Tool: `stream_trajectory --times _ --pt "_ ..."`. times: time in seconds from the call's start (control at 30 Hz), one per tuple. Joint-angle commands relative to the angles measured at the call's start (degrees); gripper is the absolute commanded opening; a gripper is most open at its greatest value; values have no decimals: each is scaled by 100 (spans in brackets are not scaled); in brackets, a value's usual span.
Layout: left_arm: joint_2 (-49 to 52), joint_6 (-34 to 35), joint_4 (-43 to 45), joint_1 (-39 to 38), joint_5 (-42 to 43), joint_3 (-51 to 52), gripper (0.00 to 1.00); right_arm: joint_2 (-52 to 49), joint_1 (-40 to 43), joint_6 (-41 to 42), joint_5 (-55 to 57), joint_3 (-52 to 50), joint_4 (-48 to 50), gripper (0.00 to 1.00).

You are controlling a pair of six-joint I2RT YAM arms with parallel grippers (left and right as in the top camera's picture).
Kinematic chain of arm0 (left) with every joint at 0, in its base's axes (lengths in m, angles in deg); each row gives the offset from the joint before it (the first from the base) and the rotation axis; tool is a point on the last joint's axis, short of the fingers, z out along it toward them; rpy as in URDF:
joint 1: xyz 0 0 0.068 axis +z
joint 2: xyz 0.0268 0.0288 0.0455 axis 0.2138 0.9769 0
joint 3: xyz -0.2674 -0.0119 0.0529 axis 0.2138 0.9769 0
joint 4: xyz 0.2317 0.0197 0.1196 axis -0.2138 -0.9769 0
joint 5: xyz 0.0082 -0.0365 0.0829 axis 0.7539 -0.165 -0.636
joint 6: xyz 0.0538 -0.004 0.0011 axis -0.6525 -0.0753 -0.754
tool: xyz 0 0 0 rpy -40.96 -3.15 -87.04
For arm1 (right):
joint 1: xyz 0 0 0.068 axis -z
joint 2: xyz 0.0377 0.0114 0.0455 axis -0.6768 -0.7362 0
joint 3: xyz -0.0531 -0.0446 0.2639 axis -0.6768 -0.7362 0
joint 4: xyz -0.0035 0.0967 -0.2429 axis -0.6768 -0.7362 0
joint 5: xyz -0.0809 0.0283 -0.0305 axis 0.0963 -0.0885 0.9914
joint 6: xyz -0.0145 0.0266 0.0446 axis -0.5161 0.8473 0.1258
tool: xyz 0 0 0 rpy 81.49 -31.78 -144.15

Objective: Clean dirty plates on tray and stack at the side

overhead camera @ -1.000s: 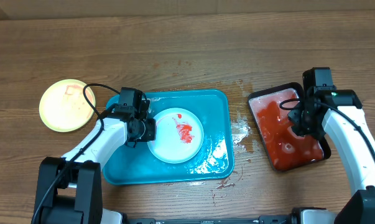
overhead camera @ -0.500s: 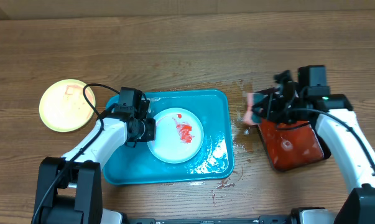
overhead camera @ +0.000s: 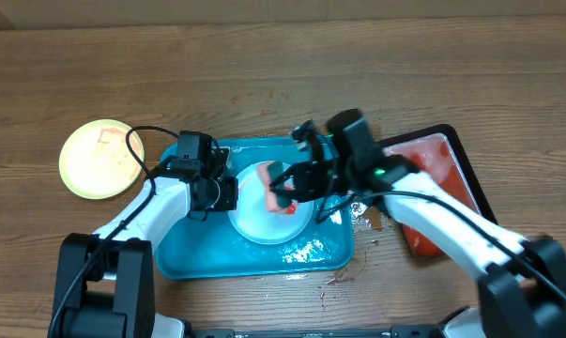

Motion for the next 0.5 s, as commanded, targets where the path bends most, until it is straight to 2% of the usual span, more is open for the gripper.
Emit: stream_trajectory --times 0.0,0.27,0.47 --pt "146 -236 -20 -11 542 118 4 -308 2 494 -79 -9 173 4" --pt "146 -382 -83 -11 623 118 4 -664 0 420 -120 -9 428 4" --pt "146 -378 -83 -11 621 118 4 -1432 -105 645 -518 -11 962 4"
